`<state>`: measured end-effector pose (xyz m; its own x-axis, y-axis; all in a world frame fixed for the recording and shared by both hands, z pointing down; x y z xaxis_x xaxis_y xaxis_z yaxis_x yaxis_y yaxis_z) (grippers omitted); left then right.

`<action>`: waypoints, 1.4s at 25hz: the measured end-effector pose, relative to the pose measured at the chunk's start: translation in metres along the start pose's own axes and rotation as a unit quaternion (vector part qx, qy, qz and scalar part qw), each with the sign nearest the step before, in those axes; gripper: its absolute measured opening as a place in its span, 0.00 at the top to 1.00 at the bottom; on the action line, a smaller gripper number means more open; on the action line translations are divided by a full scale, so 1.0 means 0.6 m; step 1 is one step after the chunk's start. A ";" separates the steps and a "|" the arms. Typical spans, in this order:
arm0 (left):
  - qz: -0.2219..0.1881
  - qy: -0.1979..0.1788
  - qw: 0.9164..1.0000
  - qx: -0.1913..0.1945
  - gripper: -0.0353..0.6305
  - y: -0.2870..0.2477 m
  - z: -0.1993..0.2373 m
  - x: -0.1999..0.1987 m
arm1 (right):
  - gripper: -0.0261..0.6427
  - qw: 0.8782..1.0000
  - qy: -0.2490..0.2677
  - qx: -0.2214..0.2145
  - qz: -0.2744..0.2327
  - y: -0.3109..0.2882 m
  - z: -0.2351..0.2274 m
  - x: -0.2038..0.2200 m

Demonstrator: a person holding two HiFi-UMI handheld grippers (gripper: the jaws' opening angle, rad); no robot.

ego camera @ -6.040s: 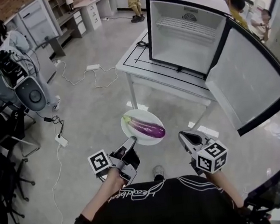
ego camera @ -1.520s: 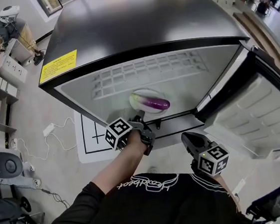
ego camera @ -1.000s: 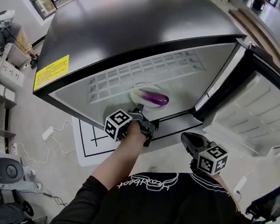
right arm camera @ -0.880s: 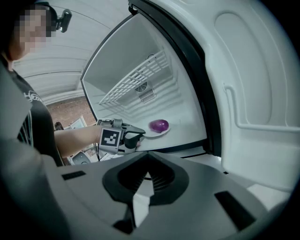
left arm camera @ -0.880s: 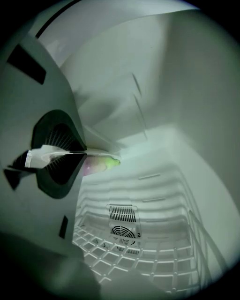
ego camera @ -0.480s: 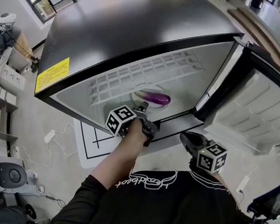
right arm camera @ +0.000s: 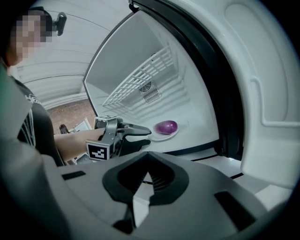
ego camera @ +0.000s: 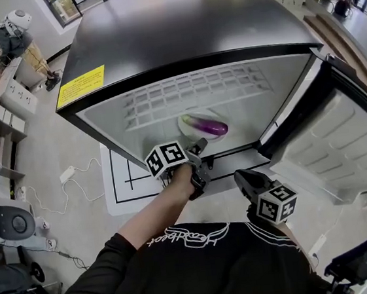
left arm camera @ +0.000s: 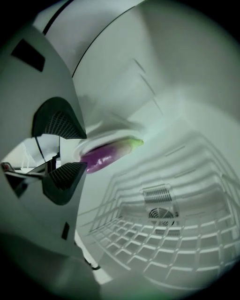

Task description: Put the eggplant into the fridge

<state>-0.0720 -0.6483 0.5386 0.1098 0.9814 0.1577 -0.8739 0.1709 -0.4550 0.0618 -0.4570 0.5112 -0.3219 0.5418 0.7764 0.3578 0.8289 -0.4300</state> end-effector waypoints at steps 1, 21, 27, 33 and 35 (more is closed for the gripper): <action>0.007 -0.029 1.000 0.008 0.74 0.005 -0.010 0.012 | 0.95 1.000 0.003 -0.004 0.001 0.004 0.004 0.002; -0.035 -0.497 0.866 0.049 0.93 0.211 -0.214 0.335 | 0.95 0.985 0.126 -0.117 0.002 0.200 0.077 -0.013; -0.034 -0.518 0.854 0.044 0.93 0.252 -0.239 0.465 | 0.95 0.974 0.169 -0.150 0.001 0.305 0.111 0.018; -0.039 -0.498 0.864 0.059 0.94 0.263 -0.239 0.578 | 0.95 0.969 0.186 -0.164 0.009 0.388 0.116 0.069; -0.046 -0.493 0.867 0.061 0.94 0.267 -0.238 0.609 | 0.95 0.967 0.190 -0.169 0.010 0.411 0.118 0.086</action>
<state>-0.1045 -0.2496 0.3983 -0.2235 0.4015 0.8882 -0.9334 0.1742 -0.3137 0.0712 -0.2144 0.4125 0.0112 0.4133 0.9105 0.6469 0.6914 -0.3218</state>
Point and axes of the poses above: the fingertips, and each gripper's own axes: y backward along the fingers, z to its left, x out of its underside, the point moved 8 cm from there along y, backward along the fingers, and after that the axes turned 6 degrees about z, right-handed, at the moved point
